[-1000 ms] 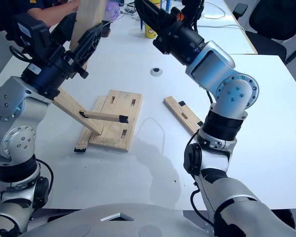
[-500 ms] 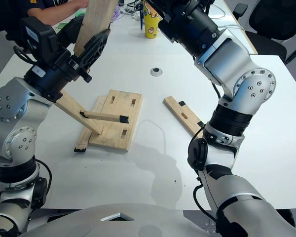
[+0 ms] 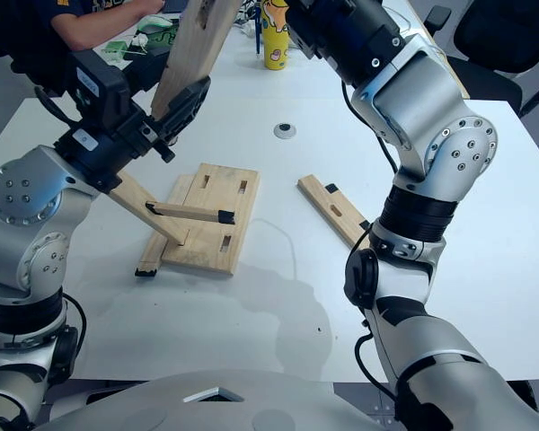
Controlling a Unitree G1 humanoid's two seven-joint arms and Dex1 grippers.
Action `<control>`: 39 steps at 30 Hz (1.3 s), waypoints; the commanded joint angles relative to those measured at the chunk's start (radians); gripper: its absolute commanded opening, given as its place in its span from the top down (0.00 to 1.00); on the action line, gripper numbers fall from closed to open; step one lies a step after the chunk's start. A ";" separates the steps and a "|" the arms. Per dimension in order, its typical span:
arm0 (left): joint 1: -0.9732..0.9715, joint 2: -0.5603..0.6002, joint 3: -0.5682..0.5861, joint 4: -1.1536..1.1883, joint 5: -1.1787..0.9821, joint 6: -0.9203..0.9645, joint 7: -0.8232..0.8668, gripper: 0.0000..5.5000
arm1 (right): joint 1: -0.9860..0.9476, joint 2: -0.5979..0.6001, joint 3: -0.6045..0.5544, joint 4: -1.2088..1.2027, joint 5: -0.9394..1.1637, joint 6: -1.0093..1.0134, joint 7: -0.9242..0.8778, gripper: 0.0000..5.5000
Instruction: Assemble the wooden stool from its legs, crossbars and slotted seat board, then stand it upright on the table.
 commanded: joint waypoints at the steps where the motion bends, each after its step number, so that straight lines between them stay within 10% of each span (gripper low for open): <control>1: 0.013 -0.002 -0.005 -0.026 -0.018 0.015 -0.021 0.63 | -0.016 -0.017 0.024 -0.004 -0.018 -0.034 -0.009 0.67; 25: -0.006 -0.042 0.078 -0.008 0.001 -0.003 0.021 0.63 | 0.048 -0.065 0.078 0.001 -0.205 -0.116 0.018 0.81; 32: -0.013 -0.050 0.095 -0.003 0.005 -0.011 0.042 0.48 | 0.048 -0.064 0.078 0.009 -0.252 -0.118 0.038 0.81; 39: -0.204 -0.116 0.437 0.057 -0.218 -0.022 0.244 0.48 | 0.079 -0.088 0.093 0.003 -0.386 -0.125 0.073 0.81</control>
